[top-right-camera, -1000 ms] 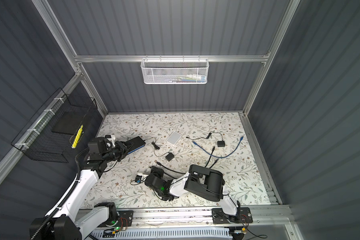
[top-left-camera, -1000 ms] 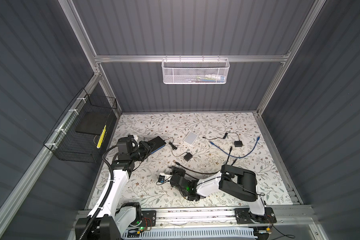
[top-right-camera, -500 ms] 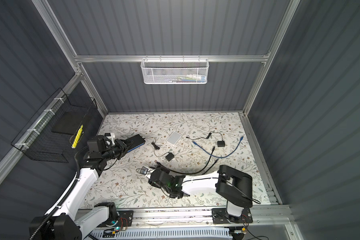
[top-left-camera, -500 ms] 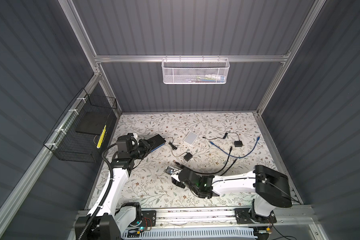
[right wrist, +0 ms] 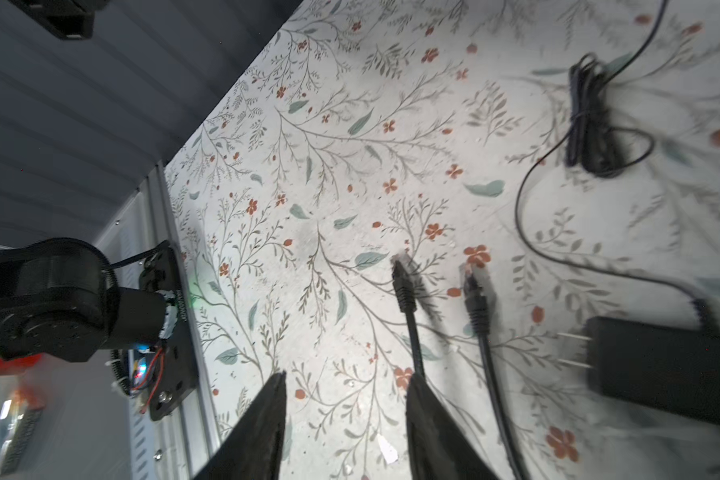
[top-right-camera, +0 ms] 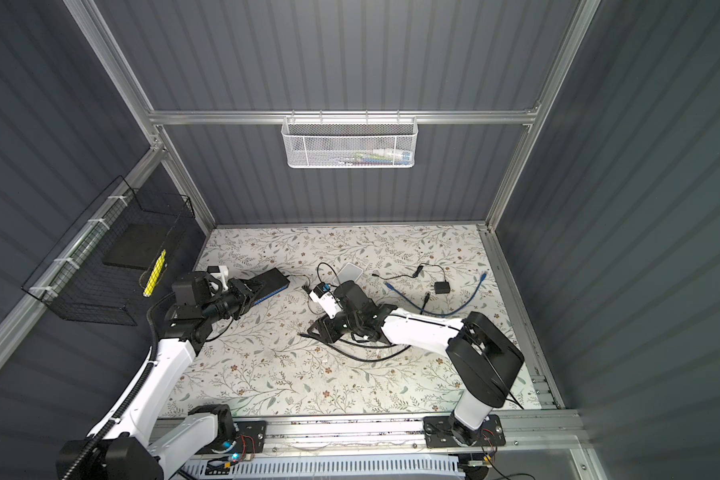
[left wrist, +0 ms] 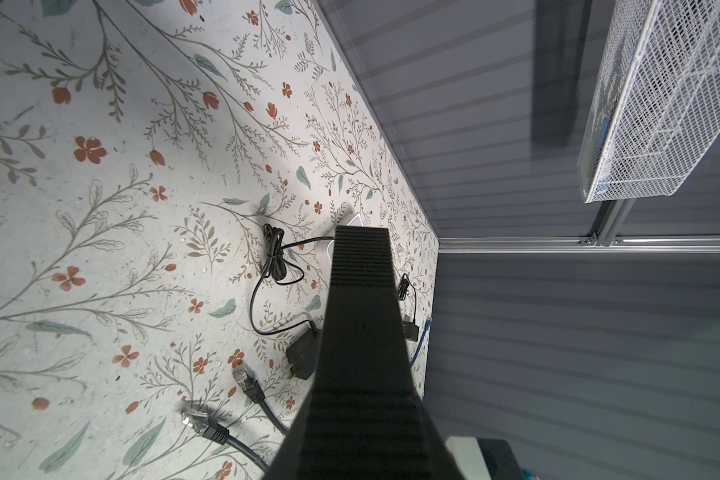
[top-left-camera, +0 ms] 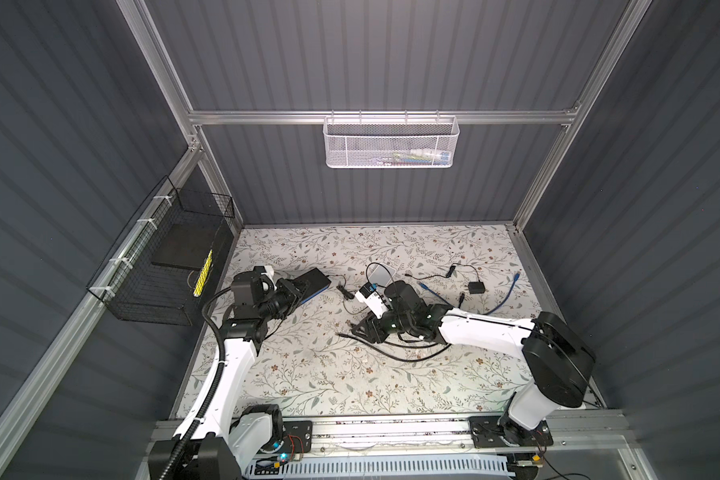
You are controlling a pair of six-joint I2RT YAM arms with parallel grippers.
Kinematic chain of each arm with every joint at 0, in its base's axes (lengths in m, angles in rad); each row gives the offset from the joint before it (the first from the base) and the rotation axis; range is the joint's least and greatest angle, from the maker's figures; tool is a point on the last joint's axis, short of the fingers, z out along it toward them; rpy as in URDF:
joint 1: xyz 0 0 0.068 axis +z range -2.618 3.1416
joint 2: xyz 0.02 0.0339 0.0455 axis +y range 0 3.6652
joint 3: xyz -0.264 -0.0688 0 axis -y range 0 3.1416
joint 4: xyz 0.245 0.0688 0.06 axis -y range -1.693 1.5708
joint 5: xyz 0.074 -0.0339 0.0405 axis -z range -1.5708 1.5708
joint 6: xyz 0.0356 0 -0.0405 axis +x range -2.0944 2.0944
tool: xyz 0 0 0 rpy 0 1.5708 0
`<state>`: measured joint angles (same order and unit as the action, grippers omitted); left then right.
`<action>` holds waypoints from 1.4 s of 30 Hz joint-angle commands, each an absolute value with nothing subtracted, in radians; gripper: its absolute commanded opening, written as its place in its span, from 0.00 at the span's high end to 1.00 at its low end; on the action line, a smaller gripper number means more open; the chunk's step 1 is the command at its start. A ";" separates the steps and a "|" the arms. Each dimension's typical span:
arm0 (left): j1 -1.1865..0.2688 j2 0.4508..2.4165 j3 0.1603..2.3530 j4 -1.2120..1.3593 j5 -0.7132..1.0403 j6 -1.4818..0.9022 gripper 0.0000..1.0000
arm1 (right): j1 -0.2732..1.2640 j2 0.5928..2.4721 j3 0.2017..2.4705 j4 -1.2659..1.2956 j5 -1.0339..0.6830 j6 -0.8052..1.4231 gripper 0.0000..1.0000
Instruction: Insert the plug into the switch port
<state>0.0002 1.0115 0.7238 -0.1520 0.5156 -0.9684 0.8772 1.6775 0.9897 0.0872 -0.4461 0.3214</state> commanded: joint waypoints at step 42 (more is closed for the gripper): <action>0.005 0.898 0.686 -0.206 0.497 -0.942 1.00 | 0.856 2.022 1.123 0.218 -0.523 0.581 0.60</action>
<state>0.0002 0.9230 0.6777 -0.2249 0.4931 -0.9607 0.8600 2.0068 1.1267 0.2031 -0.5423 0.5694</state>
